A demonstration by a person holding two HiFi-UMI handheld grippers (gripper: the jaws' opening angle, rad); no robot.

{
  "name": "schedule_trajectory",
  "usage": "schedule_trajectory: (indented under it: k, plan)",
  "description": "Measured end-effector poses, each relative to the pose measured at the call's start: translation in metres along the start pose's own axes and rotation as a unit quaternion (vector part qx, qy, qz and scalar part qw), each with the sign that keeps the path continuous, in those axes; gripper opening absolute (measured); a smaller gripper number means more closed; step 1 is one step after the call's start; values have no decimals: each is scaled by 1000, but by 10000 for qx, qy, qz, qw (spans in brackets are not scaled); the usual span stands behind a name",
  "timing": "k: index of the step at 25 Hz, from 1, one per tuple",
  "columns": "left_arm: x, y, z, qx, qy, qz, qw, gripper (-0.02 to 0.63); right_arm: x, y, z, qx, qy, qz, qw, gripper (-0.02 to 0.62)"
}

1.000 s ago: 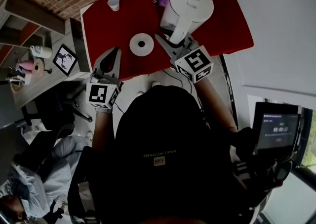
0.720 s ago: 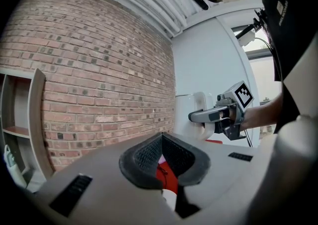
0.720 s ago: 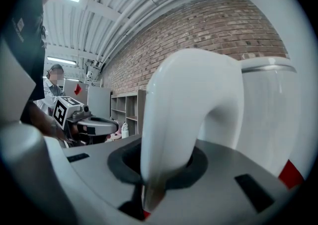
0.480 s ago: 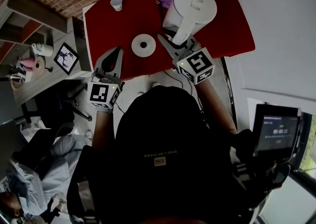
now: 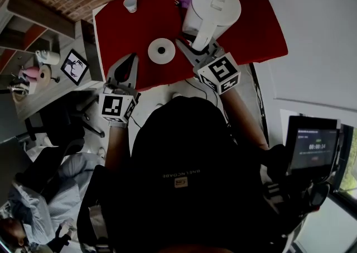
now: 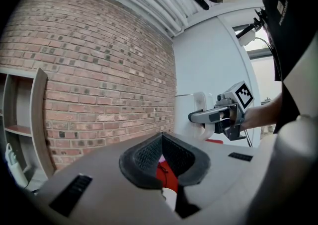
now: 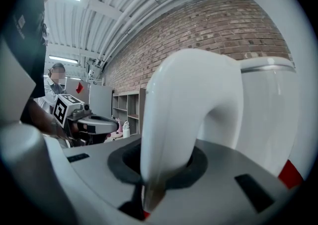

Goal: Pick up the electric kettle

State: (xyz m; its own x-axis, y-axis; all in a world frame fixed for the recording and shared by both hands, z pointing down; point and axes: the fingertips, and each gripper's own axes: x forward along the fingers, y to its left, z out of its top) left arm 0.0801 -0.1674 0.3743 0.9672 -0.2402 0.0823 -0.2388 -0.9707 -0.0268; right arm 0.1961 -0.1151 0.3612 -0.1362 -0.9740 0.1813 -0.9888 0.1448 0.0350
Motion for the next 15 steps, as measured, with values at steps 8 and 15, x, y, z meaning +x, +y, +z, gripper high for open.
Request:
schedule_trajectory:
  k: [8, 15]
  plan:
    - [0, -2, -2, -1, 13, 11, 10000, 6, -4, -5, -4, 65, 10, -73, 10000, 67]
    - [-2, -2, -6, -29, 57, 37, 10000, 6, -4, -5, -7, 60, 54, -73, 9999, 67]
